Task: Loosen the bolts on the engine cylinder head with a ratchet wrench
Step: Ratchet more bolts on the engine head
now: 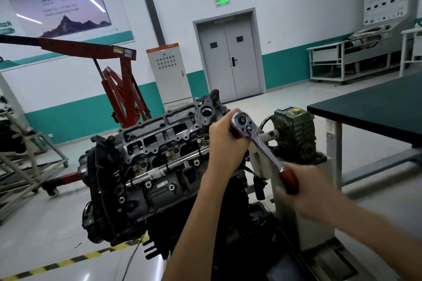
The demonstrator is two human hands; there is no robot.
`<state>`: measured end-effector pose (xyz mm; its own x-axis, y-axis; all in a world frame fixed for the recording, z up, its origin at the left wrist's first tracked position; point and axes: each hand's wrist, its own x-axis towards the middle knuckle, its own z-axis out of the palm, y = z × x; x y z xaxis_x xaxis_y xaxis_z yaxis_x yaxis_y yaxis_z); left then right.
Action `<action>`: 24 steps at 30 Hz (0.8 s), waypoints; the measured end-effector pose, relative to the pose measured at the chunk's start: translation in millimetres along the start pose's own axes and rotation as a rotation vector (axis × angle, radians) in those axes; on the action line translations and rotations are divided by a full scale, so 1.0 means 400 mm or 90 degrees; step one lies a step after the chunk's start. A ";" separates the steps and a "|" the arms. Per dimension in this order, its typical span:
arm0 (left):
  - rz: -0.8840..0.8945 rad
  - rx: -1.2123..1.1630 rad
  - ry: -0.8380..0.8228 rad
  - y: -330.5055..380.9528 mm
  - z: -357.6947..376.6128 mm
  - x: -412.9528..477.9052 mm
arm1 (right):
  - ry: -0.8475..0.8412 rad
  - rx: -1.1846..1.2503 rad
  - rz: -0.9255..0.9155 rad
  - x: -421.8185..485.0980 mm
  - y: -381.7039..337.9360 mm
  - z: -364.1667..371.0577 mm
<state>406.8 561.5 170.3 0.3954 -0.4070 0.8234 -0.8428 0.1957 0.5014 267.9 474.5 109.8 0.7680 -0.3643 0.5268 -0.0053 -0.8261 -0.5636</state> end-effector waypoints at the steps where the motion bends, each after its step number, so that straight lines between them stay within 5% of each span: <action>1: -0.009 0.000 0.009 -0.002 0.003 0.002 | 0.012 0.062 0.012 -0.018 -0.030 0.034; 5: -0.022 -0.021 -0.015 -0.009 0.002 0.003 | 0.020 0.419 0.130 -0.060 -0.130 0.161; 8: -0.035 -0.016 -0.032 -0.003 0.003 0.006 | 0.051 0.454 0.146 -0.067 -0.125 0.189; 17: -0.061 0.027 -0.064 0.014 -0.001 0.014 | -0.054 -0.067 -0.081 0.040 0.069 -0.106; 24: -0.076 0.014 -0.132 0.008 -0.023 0.019 | 0.039 -0.264 -0.148 0.121 0.068 -0.169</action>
<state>410.6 567.3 180.5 0.4107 -0.6016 0.6851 -0.8034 0.1166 0.5840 261.6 405.1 163.1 0.7395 -0.1636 0.6529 -0.1029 -0.9861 -0.1306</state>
